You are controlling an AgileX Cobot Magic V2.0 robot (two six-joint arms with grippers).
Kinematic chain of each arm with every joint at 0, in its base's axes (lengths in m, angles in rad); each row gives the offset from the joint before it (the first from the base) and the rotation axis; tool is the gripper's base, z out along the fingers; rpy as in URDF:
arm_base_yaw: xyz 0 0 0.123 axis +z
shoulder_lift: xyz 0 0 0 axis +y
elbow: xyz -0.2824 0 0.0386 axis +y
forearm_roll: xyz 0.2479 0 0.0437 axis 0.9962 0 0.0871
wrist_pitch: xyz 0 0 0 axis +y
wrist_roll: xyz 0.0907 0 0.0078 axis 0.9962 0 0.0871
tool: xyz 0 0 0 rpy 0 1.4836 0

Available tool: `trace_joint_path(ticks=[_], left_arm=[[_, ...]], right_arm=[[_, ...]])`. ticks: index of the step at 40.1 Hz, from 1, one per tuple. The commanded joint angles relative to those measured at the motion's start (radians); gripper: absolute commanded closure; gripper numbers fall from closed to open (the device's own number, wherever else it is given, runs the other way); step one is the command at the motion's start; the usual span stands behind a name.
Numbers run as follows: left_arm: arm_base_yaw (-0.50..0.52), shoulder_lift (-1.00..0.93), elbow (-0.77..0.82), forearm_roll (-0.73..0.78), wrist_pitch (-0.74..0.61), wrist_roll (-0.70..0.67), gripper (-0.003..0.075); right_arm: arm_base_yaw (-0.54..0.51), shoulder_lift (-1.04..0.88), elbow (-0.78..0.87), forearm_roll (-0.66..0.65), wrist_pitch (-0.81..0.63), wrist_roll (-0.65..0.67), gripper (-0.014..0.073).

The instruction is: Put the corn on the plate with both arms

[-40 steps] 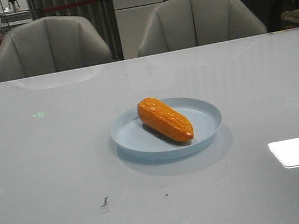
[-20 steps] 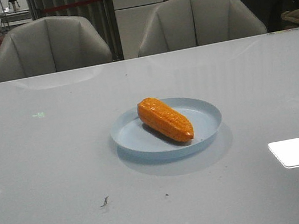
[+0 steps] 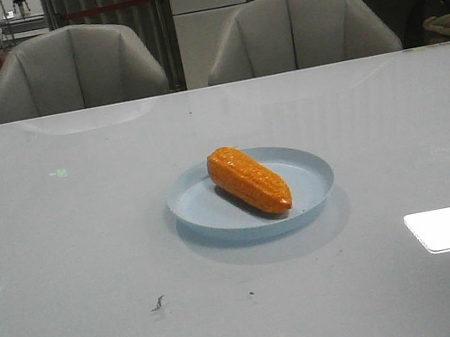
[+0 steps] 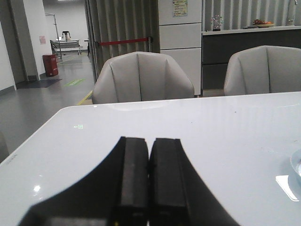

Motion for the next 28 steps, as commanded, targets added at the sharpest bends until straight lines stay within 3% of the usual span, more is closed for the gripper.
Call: trace_joint_path(ticks=[1,10,18,28], left_arm=[[-0.008,-0.021,0.036,-0.011,-0.082,-0.003,0.0627],[-0.008,-0.021,0.036,-0.011,-0.082,-0.003,0.0627],[-0.008,-0.021,0.036,-0.011,-0.082,-0.003,0.0627],[-0.008,-0.021,0.036,-0.011,-0.082,-0.003,0.0627]], right_arm=[[-0.001,-0.107,0.076,0.012,-0.239,-0.008,0.0228],[-0.001,-0.357,0.298,0.012,-0.451,-0.008,0.0570],[-0.001,-0.538,0.447,0.012,-0.529,-0.008,0.0557],[-0.001,-0.527,0.595,0.012,-0.578,-0.008,0.0557]])
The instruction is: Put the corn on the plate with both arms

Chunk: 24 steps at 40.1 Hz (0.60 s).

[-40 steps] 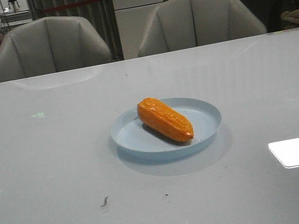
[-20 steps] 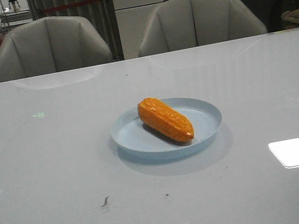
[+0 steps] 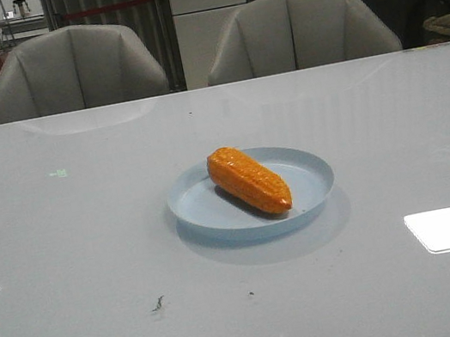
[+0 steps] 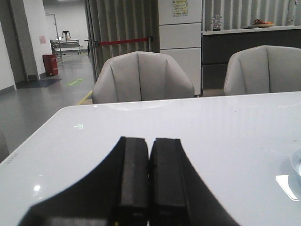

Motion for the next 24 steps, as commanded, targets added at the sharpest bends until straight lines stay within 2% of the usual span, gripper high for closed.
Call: trace_joint_path(ticks=[1,5,7,24], left_arm=[[-0.008,-0.021,0.036,-0.011,-0.082,-0.003,0.0627],[-0.008,-0.021,0.036,-0.011,-0.082,-0.003,0.0627],[-0.008,-0.021,0.036,-0.011,-0.082,-0.003,0.0627],[-0.008,-0.021,0.036,-0.011,-0.082,-0.003,0.0627]], right_arm=[[-0.001,-0.018,0.022,0.003,-0.099,-0.008,0.0557],[-0.001,-0.018,0.081,0.003,-0.106,-0.008,0.0557],[-0.001,-0.019,0.077,0.003,-0.066,-0.008,0.0557],[-0.001,-0.019,0.078,0.003,-0.071,-0.008,0.0557]])
